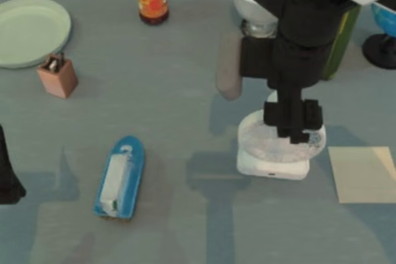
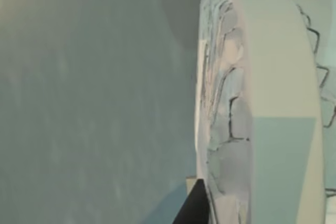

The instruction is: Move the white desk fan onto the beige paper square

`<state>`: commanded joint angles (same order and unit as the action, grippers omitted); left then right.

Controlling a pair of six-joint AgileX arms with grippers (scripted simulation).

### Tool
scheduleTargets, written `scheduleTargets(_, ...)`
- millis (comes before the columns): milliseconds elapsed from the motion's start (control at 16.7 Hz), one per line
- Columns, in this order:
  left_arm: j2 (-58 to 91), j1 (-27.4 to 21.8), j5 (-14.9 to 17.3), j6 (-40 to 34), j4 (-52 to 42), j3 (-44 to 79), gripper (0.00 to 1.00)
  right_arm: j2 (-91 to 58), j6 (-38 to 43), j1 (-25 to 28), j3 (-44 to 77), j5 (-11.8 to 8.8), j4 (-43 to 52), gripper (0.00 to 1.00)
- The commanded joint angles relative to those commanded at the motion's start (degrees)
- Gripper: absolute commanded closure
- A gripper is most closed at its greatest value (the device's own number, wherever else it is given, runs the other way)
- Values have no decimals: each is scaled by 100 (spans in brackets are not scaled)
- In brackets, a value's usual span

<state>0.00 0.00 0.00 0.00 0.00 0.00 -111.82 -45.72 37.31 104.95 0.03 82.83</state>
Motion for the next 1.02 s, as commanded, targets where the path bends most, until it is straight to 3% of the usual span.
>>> scheduleTargets(420,0,0,0,0,0,0,0,151,-386,-304,-226,-9,-13,100)
scheduleTargets(1020,0,0,0,0,0,0,0,1256,-2968,-2217,-1668,-49,-167,100)
